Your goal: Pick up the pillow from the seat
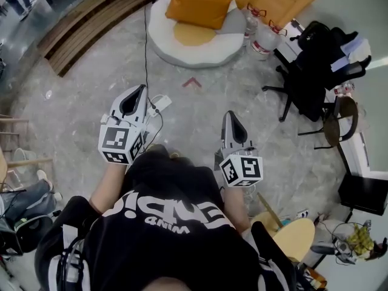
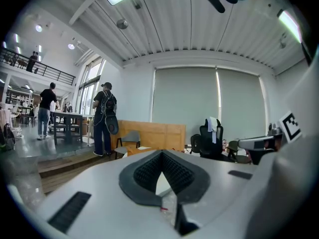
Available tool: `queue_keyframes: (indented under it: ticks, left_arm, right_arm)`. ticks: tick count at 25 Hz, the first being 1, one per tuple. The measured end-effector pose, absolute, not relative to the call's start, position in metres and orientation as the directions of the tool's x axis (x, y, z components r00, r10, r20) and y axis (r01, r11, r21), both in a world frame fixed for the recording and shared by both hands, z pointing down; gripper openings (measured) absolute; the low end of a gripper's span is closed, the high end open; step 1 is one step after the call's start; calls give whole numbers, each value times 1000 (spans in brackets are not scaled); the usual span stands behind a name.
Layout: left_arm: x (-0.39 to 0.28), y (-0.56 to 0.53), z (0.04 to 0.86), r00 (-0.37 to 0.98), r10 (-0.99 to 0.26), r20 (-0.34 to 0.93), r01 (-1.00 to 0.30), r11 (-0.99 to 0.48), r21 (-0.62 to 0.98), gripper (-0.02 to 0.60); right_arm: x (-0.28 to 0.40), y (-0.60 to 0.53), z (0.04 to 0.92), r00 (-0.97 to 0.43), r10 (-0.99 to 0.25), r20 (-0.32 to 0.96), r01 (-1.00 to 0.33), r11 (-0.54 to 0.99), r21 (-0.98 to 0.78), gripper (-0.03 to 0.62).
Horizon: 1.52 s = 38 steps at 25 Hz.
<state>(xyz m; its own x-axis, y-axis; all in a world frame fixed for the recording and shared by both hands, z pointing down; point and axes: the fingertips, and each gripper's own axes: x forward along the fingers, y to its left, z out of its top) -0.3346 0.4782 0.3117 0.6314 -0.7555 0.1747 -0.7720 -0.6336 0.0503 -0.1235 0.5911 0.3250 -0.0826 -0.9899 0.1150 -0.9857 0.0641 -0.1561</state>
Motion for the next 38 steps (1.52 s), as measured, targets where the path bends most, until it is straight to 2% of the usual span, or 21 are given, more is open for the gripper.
queue_keyframes:
  ticks: [15, 26, 38]
  left_arm:
    - [-327, 421, 323, 608, -768, 200, -789, -612, 50, 9]
    - [-308, 340, 339, 623, -744, 241, -776, -628, 67, 9]
    - [-300, 243, 335, 675, -703, 224, -731, -679, 69, 9]
  right_arm:
    - [-102, 539, 341, -88, -986, 141, -982, 62, -179, 21]
    - [-95, 458, 353, -86, -980, 177, -979, 49, -200, 21]
    - [-97, 362, 343, -46, -984, 170, -986, 18, -163, 21]
